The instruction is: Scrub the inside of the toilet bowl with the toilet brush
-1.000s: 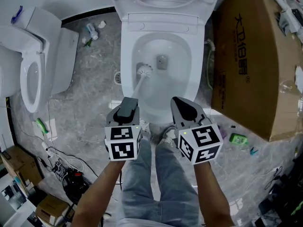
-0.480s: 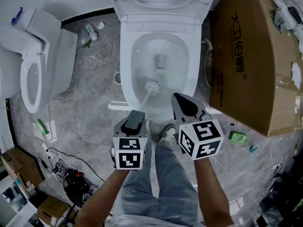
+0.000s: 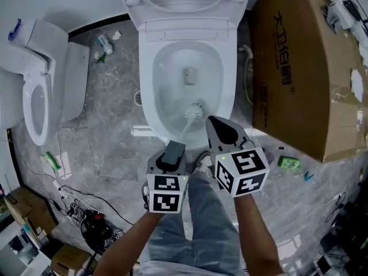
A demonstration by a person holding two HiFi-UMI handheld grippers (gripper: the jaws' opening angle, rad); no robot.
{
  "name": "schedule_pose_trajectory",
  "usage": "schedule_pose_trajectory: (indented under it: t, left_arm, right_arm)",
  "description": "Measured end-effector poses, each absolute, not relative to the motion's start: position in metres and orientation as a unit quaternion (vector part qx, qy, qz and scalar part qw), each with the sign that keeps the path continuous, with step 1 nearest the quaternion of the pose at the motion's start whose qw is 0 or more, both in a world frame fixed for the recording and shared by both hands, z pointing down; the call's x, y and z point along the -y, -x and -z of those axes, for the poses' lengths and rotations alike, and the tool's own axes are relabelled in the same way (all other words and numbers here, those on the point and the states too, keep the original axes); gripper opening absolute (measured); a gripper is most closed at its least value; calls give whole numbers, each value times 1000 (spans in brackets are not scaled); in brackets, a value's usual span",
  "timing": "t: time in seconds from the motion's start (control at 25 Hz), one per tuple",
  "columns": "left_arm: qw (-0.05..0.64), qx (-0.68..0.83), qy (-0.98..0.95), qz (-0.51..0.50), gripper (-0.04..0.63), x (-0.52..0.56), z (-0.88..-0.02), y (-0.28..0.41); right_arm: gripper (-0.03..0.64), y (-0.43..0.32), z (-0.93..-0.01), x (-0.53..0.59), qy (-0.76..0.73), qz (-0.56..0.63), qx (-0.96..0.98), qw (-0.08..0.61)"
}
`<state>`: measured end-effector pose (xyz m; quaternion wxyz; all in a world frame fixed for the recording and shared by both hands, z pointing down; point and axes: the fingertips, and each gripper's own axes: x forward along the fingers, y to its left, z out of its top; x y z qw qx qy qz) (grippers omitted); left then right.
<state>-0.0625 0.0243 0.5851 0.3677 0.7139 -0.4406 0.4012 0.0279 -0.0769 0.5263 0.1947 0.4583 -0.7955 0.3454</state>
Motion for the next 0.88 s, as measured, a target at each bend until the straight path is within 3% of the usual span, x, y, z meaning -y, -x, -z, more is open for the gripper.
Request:
schedule_pose_trajectory:
  t: [0.88]
  left_arm:
    - [321,419,-766,-368,158,56,-598,17]
  right_arm:
    - [-3,-48,-528,77,-484,-343,779,201]
